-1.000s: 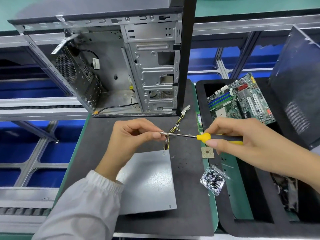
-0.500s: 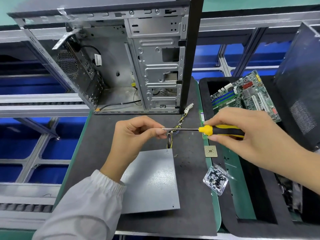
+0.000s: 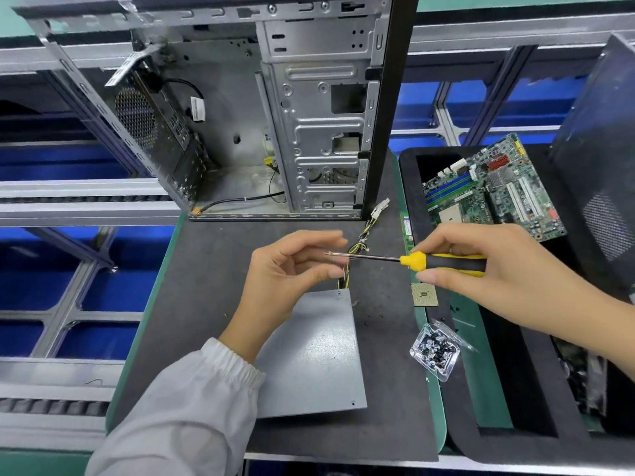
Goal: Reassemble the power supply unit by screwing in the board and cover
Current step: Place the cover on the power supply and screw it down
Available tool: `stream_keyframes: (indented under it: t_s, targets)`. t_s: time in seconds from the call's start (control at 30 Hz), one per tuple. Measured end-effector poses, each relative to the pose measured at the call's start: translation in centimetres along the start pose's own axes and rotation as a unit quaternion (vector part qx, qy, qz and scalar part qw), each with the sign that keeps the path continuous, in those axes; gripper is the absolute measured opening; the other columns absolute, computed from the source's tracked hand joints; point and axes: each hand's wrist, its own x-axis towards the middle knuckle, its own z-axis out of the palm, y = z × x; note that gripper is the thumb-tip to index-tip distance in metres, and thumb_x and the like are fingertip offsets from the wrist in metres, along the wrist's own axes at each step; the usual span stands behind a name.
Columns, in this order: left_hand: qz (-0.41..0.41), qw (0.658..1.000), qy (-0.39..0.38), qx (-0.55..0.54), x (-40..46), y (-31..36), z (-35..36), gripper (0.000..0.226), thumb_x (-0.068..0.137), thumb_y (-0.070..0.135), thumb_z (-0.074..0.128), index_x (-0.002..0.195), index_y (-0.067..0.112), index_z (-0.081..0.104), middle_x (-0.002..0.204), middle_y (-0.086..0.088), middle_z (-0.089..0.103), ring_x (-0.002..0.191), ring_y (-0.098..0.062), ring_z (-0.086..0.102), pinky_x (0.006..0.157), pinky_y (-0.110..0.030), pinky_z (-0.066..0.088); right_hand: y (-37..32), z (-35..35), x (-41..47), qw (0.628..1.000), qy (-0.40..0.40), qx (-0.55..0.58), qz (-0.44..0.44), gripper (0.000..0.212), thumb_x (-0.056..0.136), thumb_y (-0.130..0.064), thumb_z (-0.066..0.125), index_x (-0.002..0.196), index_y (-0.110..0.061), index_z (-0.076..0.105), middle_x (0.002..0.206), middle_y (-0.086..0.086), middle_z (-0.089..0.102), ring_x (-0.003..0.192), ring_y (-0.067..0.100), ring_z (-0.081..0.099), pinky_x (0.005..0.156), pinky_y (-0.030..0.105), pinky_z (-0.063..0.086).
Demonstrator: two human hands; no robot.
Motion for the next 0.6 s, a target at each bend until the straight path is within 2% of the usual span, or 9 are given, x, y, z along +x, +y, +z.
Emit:
stream_keyframes:
  t_s: [0.07,0.13,0.2,0.23,0.3,0.37,0.43,0.5,0.6]
  targets:
    - [-0.029,0.994,-0.054,0.092,0.0,-0.5,-1.0,0.078,0.065,0.012,0.083,0.136,0.014,0.051,0.127,-0.007,0.064,0.117,-0.019,0.063,0.100,-0.026,0.048,0.2,-0.3,0.1,1.000,-0.009,-0.025,0.012,0.012,0.077,-0.024,0.073,0.086,-0.028,0.067,0.088,-0.018,0.070,0.090,-0.004,0.065,0.078,0.013,0.050]
    - [-0.086,0.941,-0.146,0.293,0.0,-1.4,-1.8,0.095,0.063,0.029,0.087,0.145,0.016,0.042,0.138,-0.001,0.055,0.128,-0.012,0.052,0.111,-0.023,0.036,0.5,-0.7,0.1,0.994,-0.026,-0.101,0.027,0.011,0.076,-0.034,0.070,0.086,-0.032,0.067,0.086,-0.017,0.070,0.089,0.001,0.065,0.080,0.029,0.053]
    - [-0.117,0.865,-0.206,0.442,-0.5,-2.4,-1.9,0.086,0.067,0.046,0.084,0.141,0.018,0.049,0.133,0.003,0.058,0.124,-0.012,0.053,0.113,-0.029,0.031,0.5,-0.8,0.3,0.974,-0.041,-0.222,0.017,0.015,0.078,-0.044,0.065,0.091,-0.038,0.067,0.086,-0.019,0.067,0.085,0.006,0.063,0.075,0.037,0.052]
    - [-0.119,0.858,-0.207,0.455,-0.9,-2.9,-1.8,0.077,0.069,0.049,0.082,0.135,0.019,0.056,0.126,0.005,0.062,0.116,-0.012,0.056,0.109,-0.032,0.035,0.3,-0.8,0.3,0.960,-0.046,-0.277,-0.002,0.018,0.079,-0.047,0.061,0.094,-0.040,0.066,0.087,-0.021,0.065,0.085,0.007,0.062,0.072,0.036,0.051]
    - [-0.111,0.883,-0.177,0.419,-1.5,-3.5,-1.8,0.058,0.071,0.048,0.082,0.121,0.024,0.068,0.109,0.011,0.068,0.099,-0.008,0.060,0.092,-0.025,0.043,-0.1,-0.7,0.7,0.931,-0.047,-0.360,-0.045,0.024,0.082,-0.051,0.055,0.103,-0.044,0.063,0.091,-0.023,0.062,0.087,0.008,0.060,0.064,0.029,0.046]
    - [-0.108,0.896,-0.157,0.401,-1.8,-3.7,-1.8,0.049,0.071,0.047,0.082,0.114,0.028,0.071,0.102,0.015,0.068,0.091,-0.004,0.059,0.081,-0.014,0.041,-0.7,-0.4,1.3,0.904,-0.053,-0.419,-0.071,0.025,0.086,-0.053,0.050,0.107,-0.045,0.060,0.090,-0.020,0.057,0.089,0.010,0.060,0.055,0.026,0.037]
    - [-0.112,0.897,-0.156,0.397,-1.8,-3.8,-1.9,0.049,0.070,0.046,0.082,0.114,0.028,0.071,0.099,0.015,0.068,0.090,-0.005,0.059,0.079,-0.016,0.041,-1.6,0.0,2.1,0.874,-0.066,-0.473,-0.086,0.025,0.089,-0.053,0.046,0.110,-0.046,0.056,0.090,-0.018,0.052,0.093,0.009,0.060,0.050,0.024,0.028]
    - [-0.116,0.897,-0.159,0.396,-1.8,-3.7,-1.9,0.050,0.071,0.046,0.082,0.117,0.030,0.071,0.099,0.013,0.067,0.089,-0.008,0.059,0.080,-0.023,0.043,-2.4,0.5,2.9,0.846,-0.082,-0.518,-0.096,0.023,0.092,-0.052,0.043,0.111,-0.044,0.054,0.095,-0.017,0.052,0.096,0.009,0.059,0.049,0.024,0.026]
    - [-0.120,0.893,-0.162,0.404,-1.8,-3.5,-1.8,0.051,0.072,0.047,0.080,0.120,0.033,0.069,0.104,0.015,0.066,0.094,-0.008,0.058,0.082,-0.022,0.040,-3.3,1.1,3.9,0.814,-0.103,-0.561,-0.112,0.021,0.094,-0.048,0.043,0.109,-0.039,0.056,0.094,-0.015,0.051,0.094,0.013,0.059,0.049,0.023,0.023]
